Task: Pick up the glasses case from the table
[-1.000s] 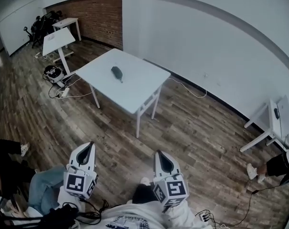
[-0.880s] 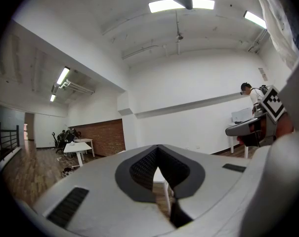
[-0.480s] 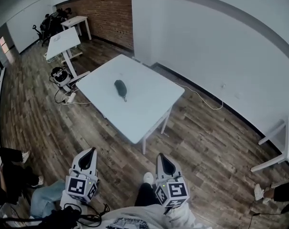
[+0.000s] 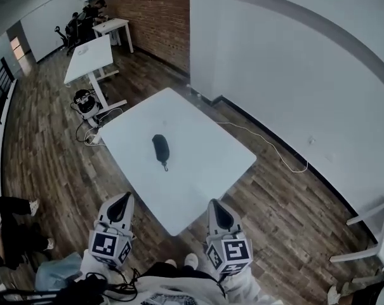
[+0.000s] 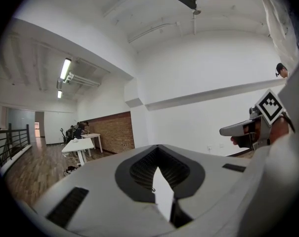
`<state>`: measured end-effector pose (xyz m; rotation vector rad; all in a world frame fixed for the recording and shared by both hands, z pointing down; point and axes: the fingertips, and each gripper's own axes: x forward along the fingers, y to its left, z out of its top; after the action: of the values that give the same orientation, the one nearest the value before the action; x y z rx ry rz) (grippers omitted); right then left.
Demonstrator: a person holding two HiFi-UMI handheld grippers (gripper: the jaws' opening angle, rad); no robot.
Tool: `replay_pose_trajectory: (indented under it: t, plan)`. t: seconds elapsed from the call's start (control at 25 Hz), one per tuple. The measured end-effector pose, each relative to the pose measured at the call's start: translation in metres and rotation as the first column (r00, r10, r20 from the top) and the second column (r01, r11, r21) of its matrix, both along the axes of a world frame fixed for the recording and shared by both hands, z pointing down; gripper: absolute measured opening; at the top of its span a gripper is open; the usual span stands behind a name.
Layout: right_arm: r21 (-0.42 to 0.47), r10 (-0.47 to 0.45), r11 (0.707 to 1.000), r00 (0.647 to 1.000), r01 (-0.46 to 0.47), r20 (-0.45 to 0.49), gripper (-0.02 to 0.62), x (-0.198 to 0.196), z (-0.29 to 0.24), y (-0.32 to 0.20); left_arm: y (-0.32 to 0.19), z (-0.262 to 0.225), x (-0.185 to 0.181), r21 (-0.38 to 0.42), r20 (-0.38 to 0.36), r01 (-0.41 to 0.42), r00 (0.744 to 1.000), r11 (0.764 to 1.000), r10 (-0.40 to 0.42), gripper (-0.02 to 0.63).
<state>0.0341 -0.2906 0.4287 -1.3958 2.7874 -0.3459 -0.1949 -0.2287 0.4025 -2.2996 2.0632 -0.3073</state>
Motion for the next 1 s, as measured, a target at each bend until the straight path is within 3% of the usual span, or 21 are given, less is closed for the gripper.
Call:
replay_pose_trajectory:
  t: [0.24, 0.48, 0.68, 0.84, 0.92, 1.0]
  plan:
    - [-0.022, -0.011, 1.000, 1.000, 0.011, 0.008, -0.011, -0.028, 0.007, -0.039, -0.044, 0.029, -0.036, -0.099, -0.047, 0.046, 0.998, 0.994, -0.051, 0.028]
    - [-0.051, 0.012, 0.999, 1.000, -0.013, -0.012, -0.011, -0.039, 0.018, -0.065, -0.101, 0.067, -0.059, -0.222, -0.134, 0.051, 0.988, 0.974, -0.082, 0.037]
    - [-0.091, 0.050, 0.994, 0.998, -0.053, -0.035, -0.011, -0.034, 0.031, -0.080, -0.144, 0.111, -0.059, -0.333, -0.222, 0.003, 0.972, 0.943, -0.081, 0.211]
    - [-0.119, 0.076, 0.989, 0.995, -0.083, -0.059, -0.011, -0.030, 0.044, -0.089, -0.187, 0.158, -0.060, -0.440, -0.233, -0.014, 0.967, 0.898, -0.099, 0.423]
    - [-0.127, 0.093, 0.987, 0.993, -0.102, -0.073, -0.011, -0.026, 0.048, -0.093, -0.211, 0.186, -0.064, -0.503, -0.252, -0.009, 0.958, 0.864, -0.136, 0.443]
    - [-0.133, 0.111, 0.983, 0.989, -0.124, -0.096, -0.011, -0.021, 0.049, -0.095, -0.235, 0.219, -0.073, -0.586, -0.307, -0.001, 0.926, 0.810, -0.221, 0.448]
